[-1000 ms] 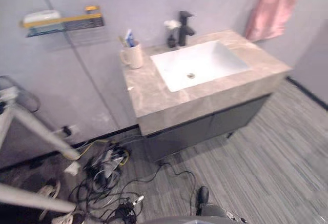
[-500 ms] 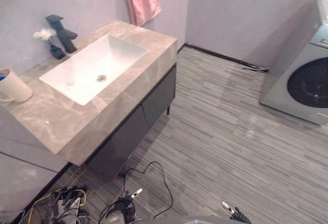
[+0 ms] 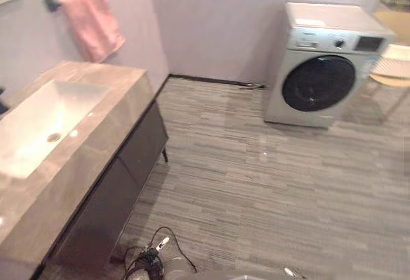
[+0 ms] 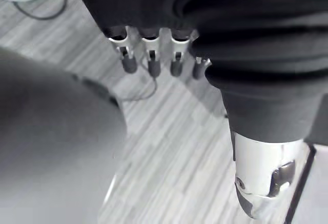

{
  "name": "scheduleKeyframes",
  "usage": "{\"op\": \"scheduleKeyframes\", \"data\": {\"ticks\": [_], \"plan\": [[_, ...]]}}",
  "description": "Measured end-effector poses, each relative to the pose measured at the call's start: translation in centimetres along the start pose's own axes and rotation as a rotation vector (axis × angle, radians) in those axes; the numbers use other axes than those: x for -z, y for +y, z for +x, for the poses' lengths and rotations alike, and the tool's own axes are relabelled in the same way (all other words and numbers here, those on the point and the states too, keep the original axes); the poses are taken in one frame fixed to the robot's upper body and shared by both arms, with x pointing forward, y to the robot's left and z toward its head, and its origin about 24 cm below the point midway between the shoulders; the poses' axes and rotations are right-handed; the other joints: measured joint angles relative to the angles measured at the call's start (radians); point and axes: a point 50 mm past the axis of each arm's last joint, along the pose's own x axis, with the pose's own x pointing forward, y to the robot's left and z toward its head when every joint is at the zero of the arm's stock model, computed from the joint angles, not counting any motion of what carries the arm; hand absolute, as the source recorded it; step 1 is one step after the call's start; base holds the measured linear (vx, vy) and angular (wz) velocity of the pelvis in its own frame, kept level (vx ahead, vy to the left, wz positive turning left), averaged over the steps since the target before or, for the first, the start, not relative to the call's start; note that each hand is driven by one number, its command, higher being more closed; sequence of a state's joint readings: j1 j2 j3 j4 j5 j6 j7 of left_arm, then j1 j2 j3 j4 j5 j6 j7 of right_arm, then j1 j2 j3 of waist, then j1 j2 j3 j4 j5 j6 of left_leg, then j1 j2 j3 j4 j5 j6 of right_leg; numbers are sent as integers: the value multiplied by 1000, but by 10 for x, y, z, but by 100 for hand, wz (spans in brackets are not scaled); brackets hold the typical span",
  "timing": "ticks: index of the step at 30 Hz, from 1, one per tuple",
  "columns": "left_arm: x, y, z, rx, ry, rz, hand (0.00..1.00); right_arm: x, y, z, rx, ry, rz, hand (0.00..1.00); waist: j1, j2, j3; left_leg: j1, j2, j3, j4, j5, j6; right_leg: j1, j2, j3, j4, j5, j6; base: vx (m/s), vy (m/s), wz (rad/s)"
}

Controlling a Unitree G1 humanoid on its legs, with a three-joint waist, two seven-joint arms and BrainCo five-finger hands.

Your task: Organize washtable

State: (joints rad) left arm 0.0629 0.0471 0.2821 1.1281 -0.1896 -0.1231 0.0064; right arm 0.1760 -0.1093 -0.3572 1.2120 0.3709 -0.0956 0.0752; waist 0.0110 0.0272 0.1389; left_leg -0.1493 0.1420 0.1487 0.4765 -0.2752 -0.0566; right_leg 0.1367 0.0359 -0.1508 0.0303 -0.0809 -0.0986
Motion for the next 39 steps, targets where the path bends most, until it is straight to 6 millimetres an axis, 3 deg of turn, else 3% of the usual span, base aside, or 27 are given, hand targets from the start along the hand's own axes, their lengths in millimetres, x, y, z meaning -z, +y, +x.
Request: {"op": "scheduleKeyframes", "data": {"ticks": [2, 3, 4, 5, 6, 9, 10, 12, 15, 17, 18, 20, 21, 22, 23, 25, 26, 28, 29, 30, 32, 33, 34, 35, 37, 39], "plan": [[5, 9, -2, -25, 7, -32, 0, 2, -1, -1, 2, 3, 4, 0, 10, 9, -1, -23, -55, -182, -132, 35, -45, -6, 16, 93, 2, 0, 2, 53, 72, -176], [14, 14, -4, -41, 38, -46, 0, 1, -2, -1, 1, 0, 1, 0, 24, 25, 1, -25, -52, -269, -151, 49, -35, -12, 38, 158, 23, -2, 8, 39, 93, -204], [22, 17, -7, -49, 64, -55, 0, 0, -4, -1, 3, -2, -4, 0, 25, 36, 0, -24, -40, -277, -142, 60, -19, -13, 53, 184, 38, -7, 17, 73, 157, -198], [39, 22, -13, -63, 120, -59, 0, 0, -7, -1, 8, -2, -12, 0, 26, 58, -12, -9, -16, -258, -121, 115, -21, -13, 76, 234, 70, -27, 34, 198, 208, -149], [49, 28, -17, -77, 161, -61, 0, 3, -8, -2, 9, 4, -16, 0, 13, 43, -37, -3, -15, -224, -122, 124, -22, -21, 68, 276, 87, -48, 46, 235, 212, -121], [37, 33, -13, -71, 134, 2, 0, 9, 2, -3, -25, 4, -13, 0, 0, -7, -76, 5, -42, -140, -190, 121, -17, -112, 19, 325, 165, -104, 77, 288, 137, -71], [27, 29, -9, -52, 113, 46, 0, 3, 9, -1, -51, -7, -40, 0, -1, -26, -77, 25, -59, -43, -241, 127, -9, -181, -19, 344, 258, -130, 108, 265, 130, -95], [26, 28, -8, -45, 112, 78, 0, -1, 12, 0, -60, -19, -49, 0, -3, -25, -76, 51, -60, 22, -263, 120, -1, -234, -26, 336, 339, -138, 116, 224, 112, -112], [21, 23, -6, -31, 98, 128, 0, -8, 16, 1, -82, -43, -81, 0, -14, -15, -61, 167, -41, 208, -321, 120, 7, -292, -72, 126, 428, -131, 119, 253, -37, -173], [11, 15, -2, -10, 71, 148, 0, -12, 19, 2, -88, -57, -82, 0, -35, 1, -49, 238, -18, 338, -374, 120, 8, -298, -110, -158, 417, -112, 102, 143, -200, -185], [4, 9, 0, 7, 48, 158, 0, -15, 19, 2, -84, -65, -84, 0, -34, 4, -43, 282, -7, 421, -409, 120, 7, -312, -130, -311, 424, -143, 90, 44, -194, -201], [-10, 4, 4, 20, 6, 163, 0, -15, 23, 3, -89, -61, -71, 0, -34, -14, -31, 332, -6, 539, -433, 115, -1, -323, -163, -471, 365, -137, 95, 10, -161, -202], [-15, 0, 5, 29, -6, 162, 0, -15, 24, 3, -83, -62, -51, 0, -43, -16, -32, 355, -2, 598, -442, 109, -13, -319, -161, -550, 332, -117, 47, 68, -161, -161], [-18, -2, 6, 33, -13, 163, 0, -16, 26, 3, -80, -67, -37, 0, -53, -19, -28, 366, 3, 627, -443, 114, -23, -317, -152, -564, 331, -112, 34, 155, -182, -129], [-21, -13, 7, 59, -22, 157, 0, -15, 23, 3, -65, -65, -14, 0, -75, -2, -17, 382, 9, 661, -445, 130, -48, -308, -135, -561, 328, -109, 20, 224, -157, -75], [-18, -28, 7, 97, -18, 137, 0, -9, 14, 2, -30, -44, 9, 0, -88, 10, -9, 433, 10, 688, -454, 155, -88, -260, -108, -524, 294, -137, -41, 249, -113, -54], [-14, -33, 6, 112, -10, 123, 0, -7, 11, 1, -18, -31, 20, 0, -86, 17, -14, 456, 22, 693, -421, 162, -100, -227, -82, -499, 256, -143, -49, 222, -71, -43], [-14, -33, 6, 117, -10, 118, 0, -8, 13, 2, -24, -36, 26, 0, -89, 3, -21, 424, 77, 689, -245, 160, -113, -196, -65, -471, 207, -142, -44, 203, -108, -45], [-13, -29, 5, 104, -10, 86, 0, -10, 14, 2, -28, -39, 20, 0, -82, -1, -21, 372, 163, 681, -31, 157, -108, -163, -37, -436, 158, -128, -33, 96, -159, -74], [-7, -23, 3, 80, -4, 46, 0, -13, 17, 3, -36, -46, 5, 0, -77, 13, -13, 304, 278, 650, 235, 153, -13, -123, 3, -395, 113, -116, -41, 32, -146, -95], [4, -10, 0, 39, 16, 12, 0, -19, 18, 5, -35, -47, -7, 0, -58, 29, -8, 216, 374, 555, 536, 113, 82, -77, 40, -322, 94, -113, -47, -47, -102, -118], [2, -7, -1, 27, 5, 3, 0, -21, 20, 6, -40, -49, -8, 0, -52, 23, 0, 187, 372, 515, 585, 103, 84, -59, 41, -295, 92, -113, -47, -184, -131, -146], [0, 1, 0, 4, -1, -12, 0, -24, 26, 7, -48, -48, -7, 0, -31, 16, 11, 111, 317, 399, 619, 69, 55, -24, 30, -230, 85, -114, -47, -231, -117, -108], [1, 3, -1, -1, 1, -12, 0, -24, 27, 8, -51, -46, -8, 0, -26, 11, 14, 84, 292, 366, 609, 58, 39, -18, 24, -210, 83, -114, -45, -383, -119, -143], [0, 6, -2, -8, -15, -29, 0, -31, 30, 9, -58, -61, -8, 0, -2, 16, 19, -23, 212, 281, 508, 17, 34, 5, -2, -113, 78, -120, -36, -476, -63, -125], [1, 11, -2, -18, -10, -24, 0, -32, 31, 9, -62, -65, -8, 0, -2, 13, 21, -90, 135, 240, 270, 13, 34, 23, -41, -56, 76, -140, -3, -476, -15, -86]]}}
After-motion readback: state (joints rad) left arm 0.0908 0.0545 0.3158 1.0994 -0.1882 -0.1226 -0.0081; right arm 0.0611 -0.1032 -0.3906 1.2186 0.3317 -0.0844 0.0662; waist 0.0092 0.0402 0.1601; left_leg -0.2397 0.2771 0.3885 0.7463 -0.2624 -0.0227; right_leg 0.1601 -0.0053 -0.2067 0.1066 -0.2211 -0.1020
